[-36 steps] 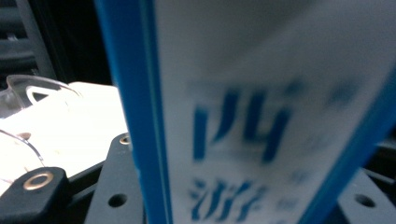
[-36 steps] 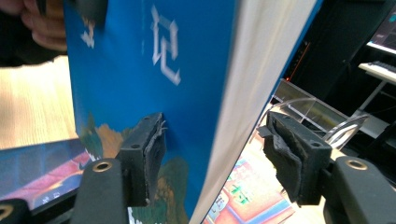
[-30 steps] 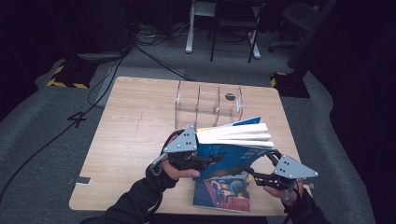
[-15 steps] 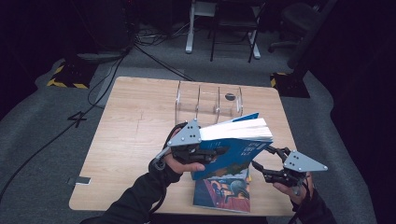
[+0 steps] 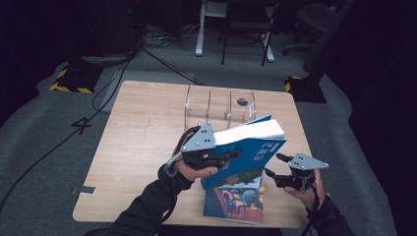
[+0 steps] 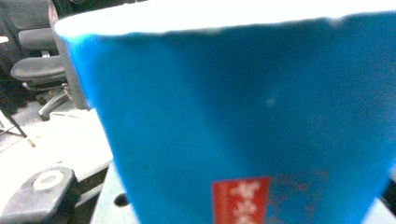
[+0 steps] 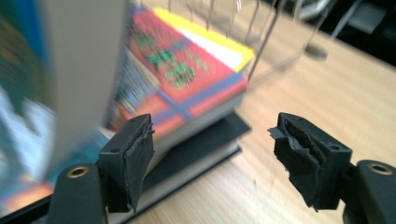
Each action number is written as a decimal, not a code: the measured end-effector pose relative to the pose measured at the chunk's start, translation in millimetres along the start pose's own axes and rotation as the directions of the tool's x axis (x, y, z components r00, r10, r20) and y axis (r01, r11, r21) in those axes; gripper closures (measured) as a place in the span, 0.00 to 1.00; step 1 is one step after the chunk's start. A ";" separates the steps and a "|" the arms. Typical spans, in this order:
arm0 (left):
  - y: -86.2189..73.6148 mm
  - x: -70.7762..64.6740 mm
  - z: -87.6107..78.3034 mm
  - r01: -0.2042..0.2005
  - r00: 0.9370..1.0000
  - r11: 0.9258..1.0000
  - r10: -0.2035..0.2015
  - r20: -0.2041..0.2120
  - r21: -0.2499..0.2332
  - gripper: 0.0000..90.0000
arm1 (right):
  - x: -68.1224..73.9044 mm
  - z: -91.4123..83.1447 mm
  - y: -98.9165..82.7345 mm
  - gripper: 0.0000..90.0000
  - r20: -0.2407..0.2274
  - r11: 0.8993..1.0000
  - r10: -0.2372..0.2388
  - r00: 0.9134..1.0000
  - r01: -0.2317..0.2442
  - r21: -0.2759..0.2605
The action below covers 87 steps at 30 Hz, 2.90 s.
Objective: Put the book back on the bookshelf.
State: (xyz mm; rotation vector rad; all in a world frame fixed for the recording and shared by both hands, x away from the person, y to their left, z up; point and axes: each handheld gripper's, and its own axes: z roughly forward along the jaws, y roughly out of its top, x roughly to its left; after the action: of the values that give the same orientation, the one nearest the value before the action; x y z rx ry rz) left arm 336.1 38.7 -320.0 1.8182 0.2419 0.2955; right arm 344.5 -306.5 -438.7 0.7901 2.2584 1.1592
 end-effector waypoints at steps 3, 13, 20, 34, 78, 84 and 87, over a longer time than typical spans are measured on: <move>4.5 -1.3 4.3 -0.012 1.000 1.000 0.012 -0.016 0.011 0.66 | -4.9 8.5 -7.7 0.34 0.008 0.999 0.016 1.000 -0.017 0.043; 29.0 -6.5 14.5 -0.080 0.995 0.995 0.083 -0.057 0.057 0.67 | -11.1 13.0 -15.9 0.37 0.003 0.997 0.046 0.999 -0.047 0.064; 43.6 -0.7 13.0 -0.111 0.987 0.988 0.123 -0.106 0.111 0.67 | -12.5 13.3 -17.4 0.36 0.004 0.997 0.051 0.999 -0.051 0.059; 46.1 36.4 -25.6 -0.063 0.961 0.985 0.103 -0.259 0.158 0.67 | -13.8 15.2 -19.6 0.37 -0.014 0.996 0.064 0.998 -0.063 0.067; 17.4 135.0 -11.5 0.229 0.769 0.970 -0.130 -0.626 0.080 0.67 | -12.2 18.5 -22.2 0.37 -0.018 0.995 0.055 0.998 -0.054 0.086; 14.2 145.5 4.8 0.250 0.727 0.966 -0.141 -0.672 0.068 0.67 | -11.9 14.4 -24.9 0.37 -0.011 0.995 0.062 0.998 -0.060 0.080; 13.5 146.3 11.0 0.251 0.713 0.965 -0.136 -0.688 0.070 0.67 | -12.2 13.5 -23.9 0.37 -0.010 0.996 0.061 0.998 -0.060 0.073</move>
State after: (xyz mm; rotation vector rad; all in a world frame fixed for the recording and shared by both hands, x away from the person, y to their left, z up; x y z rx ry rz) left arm 478.2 71.4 -298.7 1.7513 0.9981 0.8145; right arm 355.3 -318.5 -464.0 0.8878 2.3126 1.1178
